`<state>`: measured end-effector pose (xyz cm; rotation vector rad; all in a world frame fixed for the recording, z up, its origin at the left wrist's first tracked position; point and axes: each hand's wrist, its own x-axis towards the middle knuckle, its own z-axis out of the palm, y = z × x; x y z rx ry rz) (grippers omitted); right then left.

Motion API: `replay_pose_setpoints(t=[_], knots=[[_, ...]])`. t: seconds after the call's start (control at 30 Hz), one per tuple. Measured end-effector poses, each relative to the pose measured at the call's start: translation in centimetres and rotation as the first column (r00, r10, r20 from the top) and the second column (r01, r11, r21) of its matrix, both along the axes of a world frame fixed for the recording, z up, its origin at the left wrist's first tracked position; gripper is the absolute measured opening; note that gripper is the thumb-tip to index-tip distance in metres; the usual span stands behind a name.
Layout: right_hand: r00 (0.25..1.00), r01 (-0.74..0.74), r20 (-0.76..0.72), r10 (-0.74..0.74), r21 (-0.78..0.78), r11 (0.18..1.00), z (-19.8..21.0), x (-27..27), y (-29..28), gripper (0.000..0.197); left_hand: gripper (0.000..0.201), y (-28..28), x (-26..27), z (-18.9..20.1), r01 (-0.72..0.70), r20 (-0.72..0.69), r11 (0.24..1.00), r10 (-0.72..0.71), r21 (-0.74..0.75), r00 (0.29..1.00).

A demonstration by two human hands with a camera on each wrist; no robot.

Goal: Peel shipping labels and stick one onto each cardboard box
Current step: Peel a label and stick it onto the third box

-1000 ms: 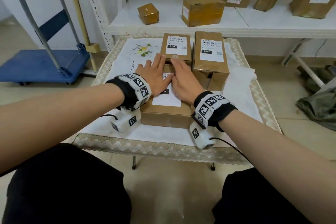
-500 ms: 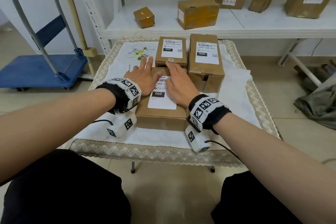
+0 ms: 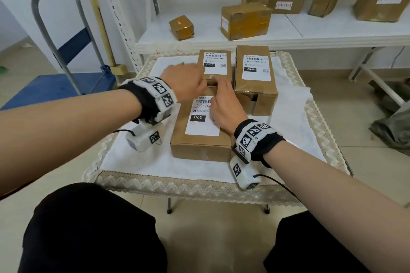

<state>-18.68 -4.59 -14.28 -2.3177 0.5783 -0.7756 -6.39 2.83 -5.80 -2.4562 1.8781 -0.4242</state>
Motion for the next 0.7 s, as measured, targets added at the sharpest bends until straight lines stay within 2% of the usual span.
replay_pose_setpoints(t=[0.07, 0.17, 0.27, 0.37, 0.43, 0.53, 0.7], knots=[[0.999, 0.008, 0.034, -0.009, 0.013, 1.0, 0.1, -0.2, 0.1, 0.056, 0.038, -1.0, -0.4, -1.4, -0.011, 0.129, 0.99, -0.007, 0.139, 0.992], [0.992, 0.009, 0.127, -0.018, 0.067, 0.998, 0.5, -0.5, 0.2, 0.056, 0.052, -2.0, -0.4, -2.7, 0.104, 0.198, 0.96, -0.158, 0.26, 0.967], [0.973, -0.011, 0.232, -0.007, 0.076, 0.997, 0.9, -0.6, 0.4, 0.048, 0.059, -2.4, -0.3, -2.8, 0.241, 0.063, 0.943, -0.262, 0.231, 0.963], [0.96, 0.004, 0.28, -0.017, 0.048, 0.999, 1.0, -0.6, 0.3, 0.037, 0.059, -2.6, 0.1, -3.4, 0.388, -0.033, 0.908, -0.388, 0.157, 0.921], [0.961, 0.015, 0.276, -0.028, 0.049, 0.999, 0.8, -0.6, 0.2, 0.038, 0.055, -2.2, 0.2, -4.0, 0.406, -0.109, 0.905, -0.394, 0.131, 0.913], [0.963, 0.011, 0.268, -0.028, 0.066, 0.998, 0.6, -0.6, 0.1, 0.04, 0.044, -1.6, 0.4, -4.8, 0.449, -0.116, 0.887, -0.437, 0.106, 0.892], [0.954, 0.016, 0.298, -0.026, 0.036, 0.999, 0.4, -0.6, 0.1, 0.038, 0.05, -1.9, 0.5, -5.1, 0.49, -0.139, 0.865, -0.475, 0.104, 0.869]])
